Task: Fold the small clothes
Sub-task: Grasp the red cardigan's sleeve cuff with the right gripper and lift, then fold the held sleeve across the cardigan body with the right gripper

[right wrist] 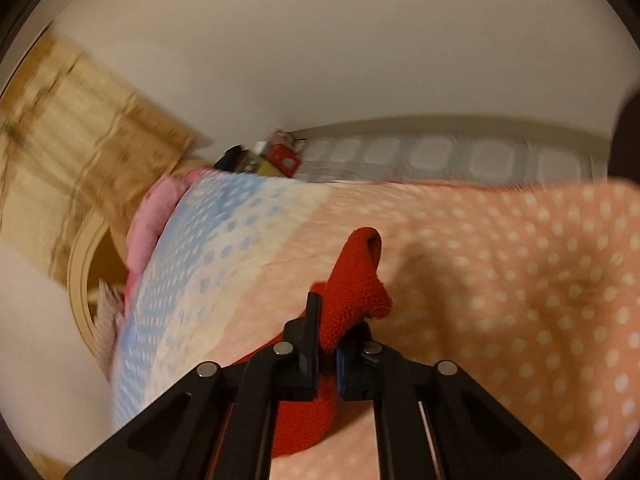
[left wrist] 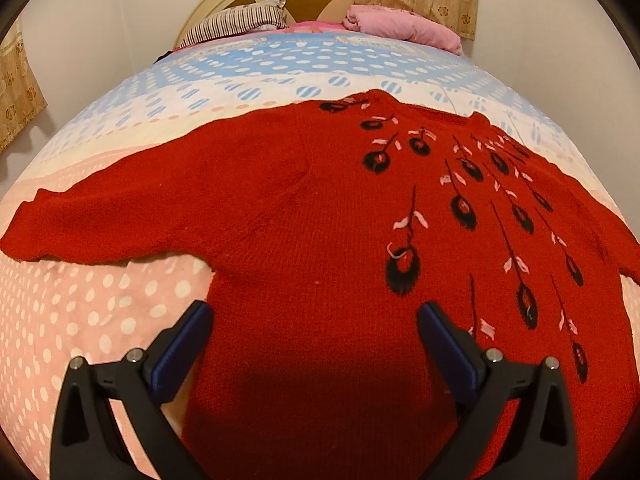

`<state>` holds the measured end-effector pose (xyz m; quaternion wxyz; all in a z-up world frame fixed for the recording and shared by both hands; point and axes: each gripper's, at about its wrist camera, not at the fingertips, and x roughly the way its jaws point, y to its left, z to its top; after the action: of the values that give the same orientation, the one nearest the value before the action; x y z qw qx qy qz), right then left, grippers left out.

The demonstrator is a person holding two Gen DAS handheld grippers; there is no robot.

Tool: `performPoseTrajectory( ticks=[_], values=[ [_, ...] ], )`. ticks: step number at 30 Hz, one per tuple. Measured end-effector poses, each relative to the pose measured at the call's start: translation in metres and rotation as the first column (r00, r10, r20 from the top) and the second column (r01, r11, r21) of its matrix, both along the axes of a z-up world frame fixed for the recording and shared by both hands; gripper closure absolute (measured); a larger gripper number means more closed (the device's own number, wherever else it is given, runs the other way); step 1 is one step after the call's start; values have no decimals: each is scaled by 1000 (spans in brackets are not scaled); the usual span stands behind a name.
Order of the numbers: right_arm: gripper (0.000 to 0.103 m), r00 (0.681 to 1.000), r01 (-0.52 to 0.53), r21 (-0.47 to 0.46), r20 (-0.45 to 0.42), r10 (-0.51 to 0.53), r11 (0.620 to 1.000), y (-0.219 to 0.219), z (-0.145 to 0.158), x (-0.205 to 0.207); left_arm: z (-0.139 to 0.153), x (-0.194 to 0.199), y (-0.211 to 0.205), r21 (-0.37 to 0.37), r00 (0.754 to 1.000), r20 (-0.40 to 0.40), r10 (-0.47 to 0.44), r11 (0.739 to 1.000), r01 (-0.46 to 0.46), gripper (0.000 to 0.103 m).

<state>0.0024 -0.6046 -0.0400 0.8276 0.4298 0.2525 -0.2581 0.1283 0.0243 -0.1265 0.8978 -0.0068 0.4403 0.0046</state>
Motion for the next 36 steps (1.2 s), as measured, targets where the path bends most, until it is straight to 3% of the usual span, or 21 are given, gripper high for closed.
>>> performPoseTrajectory(
  ticks=[4,8,10,13,16,19,20,24,29,33,34,36],
  values=[
    [98,993,-120,-101,-9,120,988,67,41,26,1,0,2,-19,1000,6,1,1000,-1,0],
    [98,970,-242,-149,-20,242,959,145,62,60,10,-7,15,-93,1000,24,5,996,-3,0],
    [98,949,-312,-155,-13,314,937,189,68,78,20,-16,26,-134,998,58,-14,991,22,0],
    [98,907,-419,-156,-14,422,895,257,68,104,33,-28,45,-102,994,107,-6,995,17,0],
    [98,860,-508,-190,-45,509,840,326,60,135,44,-36,82,-99,988,145,58,994,-44,0],
    [98,800,-595,-221,-77,594,773,398,44,165,48,-41,120,-134,978,164,131,985,-110,0],
    [98,772,-630,-252,-102,627,735,429,35,175,47,-42,132,-138,974,166,153,982,-131,0],
    [99,683,-724,-288,-167,711,627,510,-1,198,40,-45,164,-121,960,177,217,973,-197,0],
    [98,575,-811,-289,-231,785,509,563,-38,204,21,-39,182,-138,954,146,260,961,-240,0],
    [94,449,-886,-250,-256,856,390,582,-62,198,9,-36,183,-154,959,123,256,959,-236,0],
    [90,435,-894,-239,-255,864,379,583,-63,197,6,-35,182,-155,962,107,251,960,-233,0],
    [61,372,-925,-170,-214,903,340,584,-68,197,3,-34,182,-155,966,89,243,961,-227,0]
  ],
)
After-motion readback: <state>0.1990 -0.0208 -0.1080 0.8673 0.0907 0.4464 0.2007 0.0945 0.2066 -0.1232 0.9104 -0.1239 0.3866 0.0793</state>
